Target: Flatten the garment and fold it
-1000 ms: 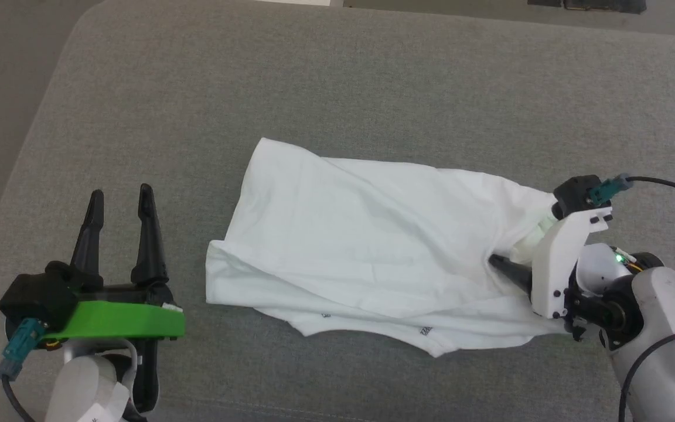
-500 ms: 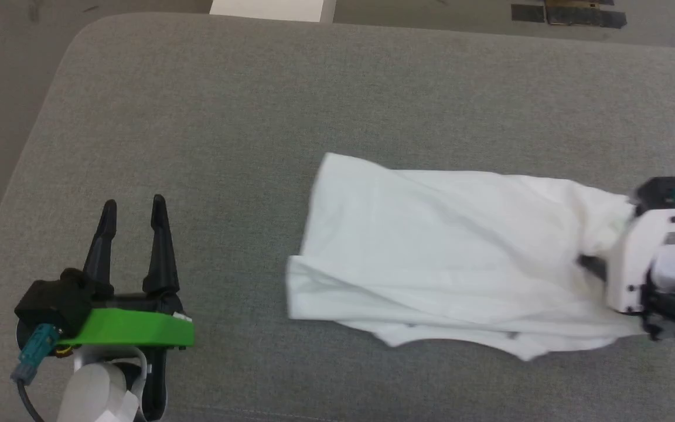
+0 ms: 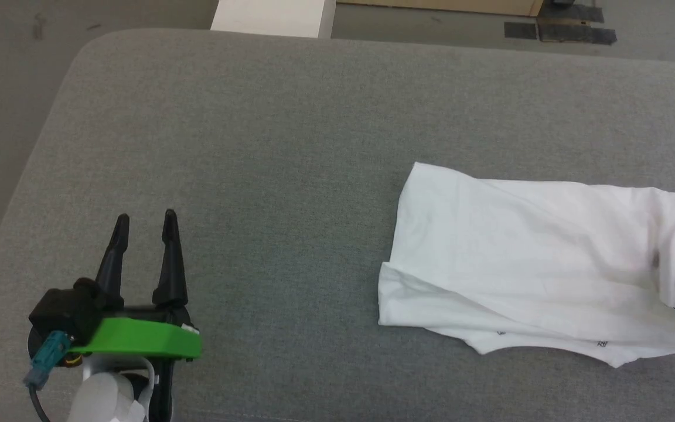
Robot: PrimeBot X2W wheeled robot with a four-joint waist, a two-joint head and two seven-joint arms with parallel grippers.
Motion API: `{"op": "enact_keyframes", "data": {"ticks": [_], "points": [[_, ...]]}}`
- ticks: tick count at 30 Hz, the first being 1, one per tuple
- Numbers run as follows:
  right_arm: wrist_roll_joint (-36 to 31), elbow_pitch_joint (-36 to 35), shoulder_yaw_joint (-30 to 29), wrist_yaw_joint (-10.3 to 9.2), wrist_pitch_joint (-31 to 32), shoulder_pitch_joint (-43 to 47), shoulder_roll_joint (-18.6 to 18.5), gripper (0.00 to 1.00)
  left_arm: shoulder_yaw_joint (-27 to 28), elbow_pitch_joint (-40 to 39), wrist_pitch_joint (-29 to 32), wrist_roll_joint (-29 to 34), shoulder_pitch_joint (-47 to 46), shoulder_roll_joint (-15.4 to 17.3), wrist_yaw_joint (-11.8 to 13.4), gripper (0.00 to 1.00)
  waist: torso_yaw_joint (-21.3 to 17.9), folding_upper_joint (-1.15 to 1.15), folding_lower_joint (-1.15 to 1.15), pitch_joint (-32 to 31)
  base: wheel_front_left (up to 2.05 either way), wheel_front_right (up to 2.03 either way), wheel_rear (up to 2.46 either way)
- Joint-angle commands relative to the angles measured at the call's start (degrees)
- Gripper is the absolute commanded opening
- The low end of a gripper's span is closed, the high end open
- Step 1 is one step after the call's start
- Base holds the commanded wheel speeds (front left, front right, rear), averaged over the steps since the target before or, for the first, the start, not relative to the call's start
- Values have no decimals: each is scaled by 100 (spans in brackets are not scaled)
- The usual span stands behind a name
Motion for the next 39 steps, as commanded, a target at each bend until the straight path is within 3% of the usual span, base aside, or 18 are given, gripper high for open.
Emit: {"op": "enact_keyframes", "data": {"ticks": [1, 9, 15, 26, 39], "points": [[17, -186, 100, -9, 127, -22, -12, 0, -1, 25, -20, -38, 114, 27, -39, 100, -14, 0, 0, -108, 0, 0, 0], [544, -1668, 1067, -9, 942, 149, -229, 0, -14, 66, -20, -57, 325, -3, -39, 100, -66, 0, 0, -384, 0, 0, 0], [840, -2078, 1450, -9, 988, 98, 121, 0, -115, 57, -20, -100, 331, -23, -39, 100, 7, 0, 0, -366, 0, 0, 0], [763, -1097, 2160, -9, 417, -482, 871, 0, -250, 41, -20, -199, 254, -1, -39, 100, 367, 0, 0, -78, 0, 0, 0], [714, 227, 2717, -9, -124, -1199, 1298, 0, -393, 110, -20, -285, 59, -47, -39, 100, 700, 0, 0, 222, 0, 0, 0]]}}
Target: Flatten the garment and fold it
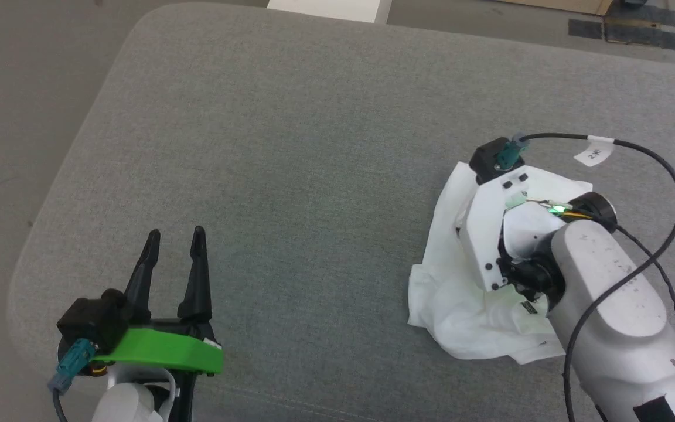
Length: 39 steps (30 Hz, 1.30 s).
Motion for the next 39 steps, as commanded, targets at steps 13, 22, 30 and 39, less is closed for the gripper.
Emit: {"op": "enact_keyframes", "data": {"ticks": [13, 22, 30, 39], "points": [[471, 91, 997, -8, -737, -424, 93, 100, -6, 142, -21, -24, -69, 1, -39, 100, -176, 0, 0, -196, 0, 0, 0], [730, -393, 1148, -8, -1359, -370, -6, 100, 119, 163, -21, 126, 43, 60, -39, 100, -691, 0, 0, -583, 0, 0, 0], [-141, -539, 171, -8, -1522, 231, -104, 100, 228, 39, -21, 275, 112, 21, -39, 100, -1114, 0, 0, -628, 0, 0, 0], [-1210, -503, -805, -8, -1117, 974, 169, 100, 80, 12, -21, 265, 27, 17, -39, 100, -1020, 0, 0, -334, 0, 0, 0]]}}
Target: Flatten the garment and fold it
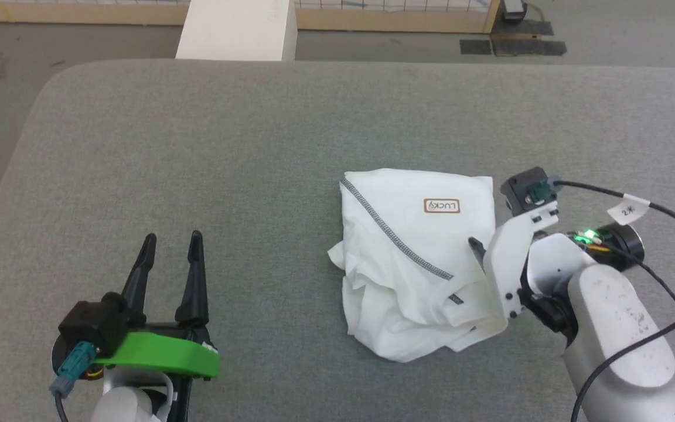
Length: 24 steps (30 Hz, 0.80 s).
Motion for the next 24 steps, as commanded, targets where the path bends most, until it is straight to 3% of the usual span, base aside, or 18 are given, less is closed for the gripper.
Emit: {"op": "enact_keyframes", "data": {"ticks": [1, 15, 16, 17, 18, 24], "points": [[-109, 36, -97, -9, 72, 117, 80, 100, -2, 6, -21, -13, -30, 9, -39, 100, 109, 0, 0, 130, 0, 0, 0], [-519, 537, -619, -9, 508, 483, 348, 100, -97, 84, -21, -98, -113, 21, -40, 100, 338, 0, 0, 259, 0, 0, 0], [-521, 564, -656, -9, 533, 493, 354, 48, -102, 90, -21, -101, -116, 22, -40, 100, 344, 0, 0, 251, 0, 0, 0], [-521, 578, -671, -9, 531, 494, 357, 28, -104, 93, -21, -105, -118, 22, -40, 100, 349, 0, 0, 243, 0, 0, 0], [-506, 582, -702, -9, 492, 486, 361, 0, -103, 96, -21, -109, -118, 21, -40, 100, 353, 0, 0, 234, 0, 0, 0], [-442, 566, -614, -9, 339, 402, 288, 0, -81, 111, -21, -117, -84, 21, -40, 100, 353, 0, 0, 166, 0, 0, 0]]}}
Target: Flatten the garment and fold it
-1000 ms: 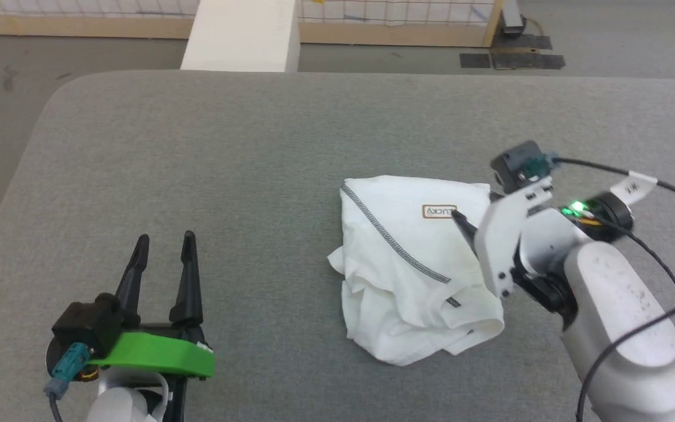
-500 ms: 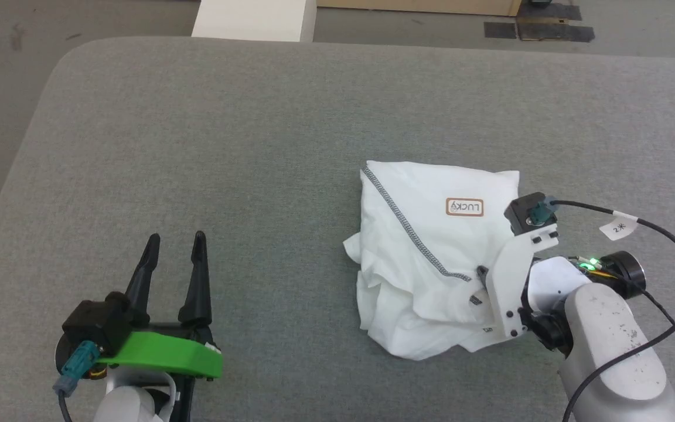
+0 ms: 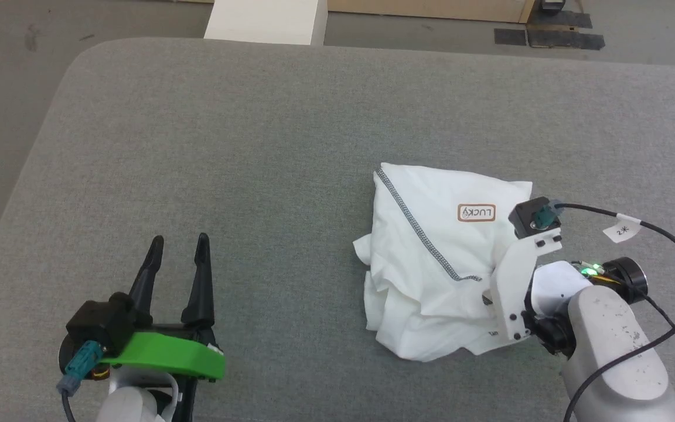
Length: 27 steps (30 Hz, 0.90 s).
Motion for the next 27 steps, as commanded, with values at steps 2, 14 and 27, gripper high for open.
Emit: {"op": "enact_keyframes", "data": {"ticks": [2, 14, 27], "points": [[120, 9, 227, -9, -85, 84, -166, 0, 27, 8, -21, -76, -58, 12, -40, 100, -15, 0, 0, -30, 0, 0, 0], [1220, -560, 2966, -9, -5, -858, -2035, 0, 305, -274, -21, -30, 139, 46, -40, 100, -1580, 0, 0, 201, 0, 0, 0], [1662, 281, 3720, -9, -944, -2208, -3102, 0, 104, -693, -19, 131, -421, 544, -40, 100, -2622, 0, 0, 1392, 0, 0, 0]]}}
